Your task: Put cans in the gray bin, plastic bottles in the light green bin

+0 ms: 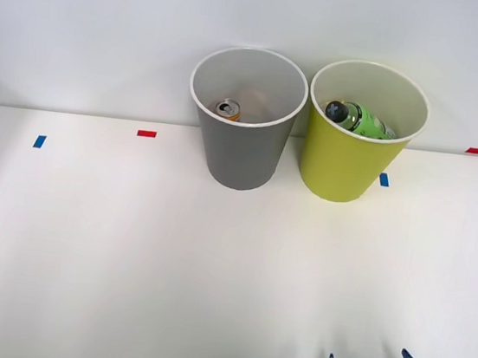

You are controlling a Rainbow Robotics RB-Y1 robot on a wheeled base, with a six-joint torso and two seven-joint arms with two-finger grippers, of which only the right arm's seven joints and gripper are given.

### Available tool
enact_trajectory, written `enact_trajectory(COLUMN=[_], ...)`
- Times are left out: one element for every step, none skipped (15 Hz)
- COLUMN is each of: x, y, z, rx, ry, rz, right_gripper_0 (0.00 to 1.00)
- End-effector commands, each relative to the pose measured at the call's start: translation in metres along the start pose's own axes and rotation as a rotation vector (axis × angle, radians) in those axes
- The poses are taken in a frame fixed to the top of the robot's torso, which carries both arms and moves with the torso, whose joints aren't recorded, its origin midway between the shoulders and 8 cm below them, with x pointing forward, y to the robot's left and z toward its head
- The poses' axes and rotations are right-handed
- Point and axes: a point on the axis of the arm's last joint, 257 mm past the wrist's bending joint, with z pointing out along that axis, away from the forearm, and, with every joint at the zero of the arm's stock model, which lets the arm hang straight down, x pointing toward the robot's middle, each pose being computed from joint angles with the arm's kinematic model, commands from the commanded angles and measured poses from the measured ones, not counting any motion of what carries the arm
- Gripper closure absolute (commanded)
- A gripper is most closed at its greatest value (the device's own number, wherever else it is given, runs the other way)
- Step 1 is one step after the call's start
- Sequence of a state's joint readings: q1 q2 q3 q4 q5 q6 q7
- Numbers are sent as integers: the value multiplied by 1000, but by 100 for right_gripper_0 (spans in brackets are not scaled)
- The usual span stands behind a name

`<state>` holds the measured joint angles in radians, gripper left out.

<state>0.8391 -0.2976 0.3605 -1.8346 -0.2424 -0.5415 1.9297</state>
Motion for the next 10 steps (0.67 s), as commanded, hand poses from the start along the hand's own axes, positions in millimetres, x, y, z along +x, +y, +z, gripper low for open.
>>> enact_trajectory(x=[0, 0, 0, 0, 0, 0, 0, 0, 0, 0], y=[0, 0, 0, 0, 0, 0, 0, 0, 0, 0], z=[0, 0, 0, 0, 0, 0, 0, 0, 0, 0], rx=[0, 0, 0, 0, 0, 0, 0, 0, 0, 0], ry=[0, 0, 0, 0, 0, 0, 0, 0, 0, 0], rz=[0, 0, 0, 0, 0, 0, 0, 0, 0, 0], right_gripper_0=[0, 0, 0, 0, 0, 0, 0, 0, 0, 0])
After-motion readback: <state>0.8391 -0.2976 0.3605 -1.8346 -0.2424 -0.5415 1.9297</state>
